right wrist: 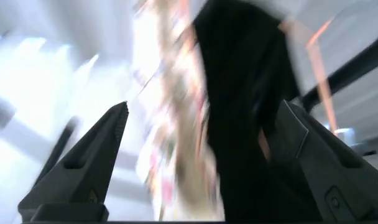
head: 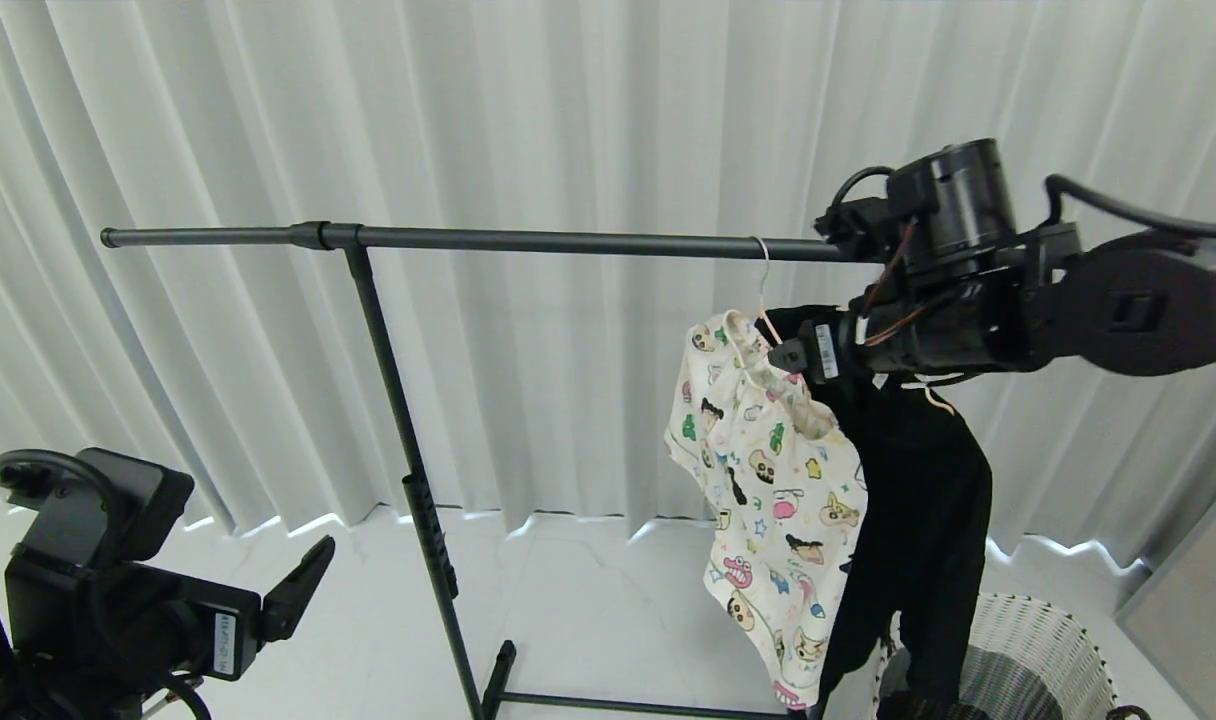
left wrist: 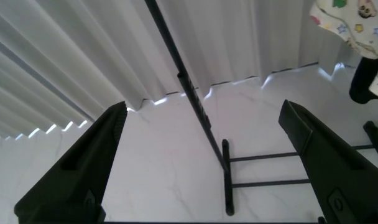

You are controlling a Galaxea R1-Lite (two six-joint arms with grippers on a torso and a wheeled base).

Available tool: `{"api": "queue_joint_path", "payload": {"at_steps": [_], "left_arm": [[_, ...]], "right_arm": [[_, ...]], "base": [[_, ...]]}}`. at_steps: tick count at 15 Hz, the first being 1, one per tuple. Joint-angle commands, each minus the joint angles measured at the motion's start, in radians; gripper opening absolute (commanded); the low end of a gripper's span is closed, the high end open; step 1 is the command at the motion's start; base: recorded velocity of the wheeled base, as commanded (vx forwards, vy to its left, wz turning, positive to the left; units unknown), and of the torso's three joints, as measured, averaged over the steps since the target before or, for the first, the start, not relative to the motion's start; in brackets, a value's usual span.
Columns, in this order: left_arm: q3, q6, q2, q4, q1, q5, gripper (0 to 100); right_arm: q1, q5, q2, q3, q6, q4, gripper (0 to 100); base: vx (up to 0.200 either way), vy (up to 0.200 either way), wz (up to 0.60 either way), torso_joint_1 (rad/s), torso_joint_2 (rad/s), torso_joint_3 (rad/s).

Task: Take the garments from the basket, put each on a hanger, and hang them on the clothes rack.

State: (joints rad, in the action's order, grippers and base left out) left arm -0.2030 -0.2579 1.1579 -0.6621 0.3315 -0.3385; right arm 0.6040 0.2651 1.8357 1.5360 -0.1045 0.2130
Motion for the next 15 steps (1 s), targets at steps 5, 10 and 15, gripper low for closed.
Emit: {"api": "queue_joint_path", "payload": {"at_steps": [5, 10, 15], "left_arm": [[0.0, 0.0, 0.002, -0.001, -0.081, -0.002, 100], [0.005, -0.001, 0.003, -0.001, -0.114, -0.004, 100], [0.011, -0.001, 0.003, -0.001, -0.114, -0.004, 100]], "right_arm": [[-0.15, -0.112, -0.171, -0.054, 0.015, 0.091, 100], [-0.231, -0.113, -0.248, -0.083, 0.081, 0.281, 100], [-0.285, -0.153, -0.32, -0.244, 0.169, 0.235, 100]], "base": [[0.0, 0.0, 0.0, 0.0, 0.0, 0.0], [0.0, 0.0, 0.0, 0.0, 0.0, 0.0], [0.0, 0.0, 0.0, 0.0, 0.0, 0.0]]}}
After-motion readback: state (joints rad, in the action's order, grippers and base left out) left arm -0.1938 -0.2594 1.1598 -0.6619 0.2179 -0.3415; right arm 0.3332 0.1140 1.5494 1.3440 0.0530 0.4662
